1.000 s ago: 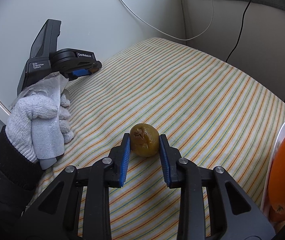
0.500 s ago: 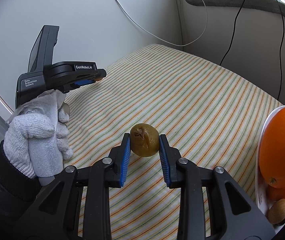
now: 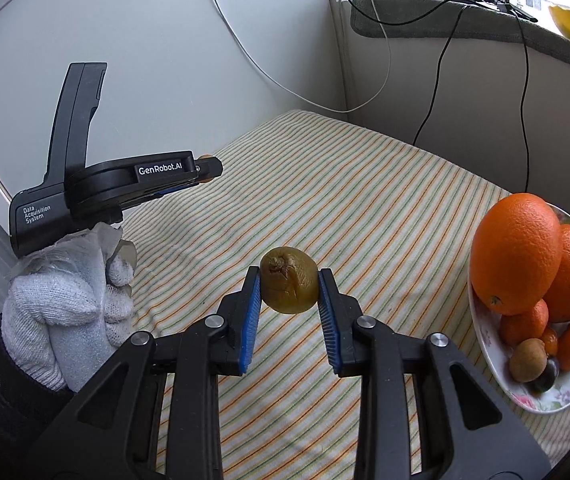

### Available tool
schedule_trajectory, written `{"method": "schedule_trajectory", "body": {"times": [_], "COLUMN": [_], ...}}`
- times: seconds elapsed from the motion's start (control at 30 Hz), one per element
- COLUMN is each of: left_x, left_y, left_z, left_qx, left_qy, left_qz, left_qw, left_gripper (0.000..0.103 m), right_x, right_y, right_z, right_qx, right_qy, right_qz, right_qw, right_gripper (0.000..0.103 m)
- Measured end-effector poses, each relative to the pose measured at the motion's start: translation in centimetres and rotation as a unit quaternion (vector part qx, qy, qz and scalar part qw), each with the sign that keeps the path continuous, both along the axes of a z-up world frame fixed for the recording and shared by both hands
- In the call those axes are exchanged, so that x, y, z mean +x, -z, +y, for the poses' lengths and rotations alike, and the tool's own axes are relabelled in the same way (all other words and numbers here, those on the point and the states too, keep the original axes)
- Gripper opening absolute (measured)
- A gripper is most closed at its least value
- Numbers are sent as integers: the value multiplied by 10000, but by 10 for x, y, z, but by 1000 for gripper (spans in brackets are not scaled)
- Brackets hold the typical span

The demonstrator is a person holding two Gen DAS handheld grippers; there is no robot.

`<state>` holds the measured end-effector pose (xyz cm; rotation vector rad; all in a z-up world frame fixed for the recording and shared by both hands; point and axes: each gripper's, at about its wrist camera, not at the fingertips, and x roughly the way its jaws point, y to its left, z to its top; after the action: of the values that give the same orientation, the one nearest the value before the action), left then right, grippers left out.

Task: Organize fruits
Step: 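Lift the brown kiwi with the left gripper while the right gripper lifts the yellow-green kiwi, then carry the brown kiwi in the left gripper to the plate while the right gripper carries its kiwi there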

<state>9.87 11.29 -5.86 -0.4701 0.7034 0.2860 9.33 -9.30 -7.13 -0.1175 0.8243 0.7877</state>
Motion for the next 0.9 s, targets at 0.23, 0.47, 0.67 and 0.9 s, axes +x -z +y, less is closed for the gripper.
{"method": "schedule_trajectory", "body": {"times": [0.23, 0.47, 0.67, 0.9], "left_x": [-14, -20, -21, -18], "left_y": [-11, -24, -32, -36], "left_z": [-30, -67, -102, -141], "left_qx": [47, 145, 172, 176], "left_qy": [551, 1090, 1539, 2003], "left_qz": [-169, -313, -426, -499], "left_qw": [9983, 9934, 9870, 9783], "left_gripper": [25, 25, 25, 25], "right_x": [-20, -32, -35, -28], "right_y": [-13, -26, -33, -35], "right_z": [-19, -48, -80, -121], "right_qx": [30, 146, 218, 259], "right_qy": [252, 553, 862, 1264], "right_qz": [-151, -260, -335, -382], "right_qw": [9996, 9980, 9955, 9909], "right_gripper": [29, 29, 29, 29]}}
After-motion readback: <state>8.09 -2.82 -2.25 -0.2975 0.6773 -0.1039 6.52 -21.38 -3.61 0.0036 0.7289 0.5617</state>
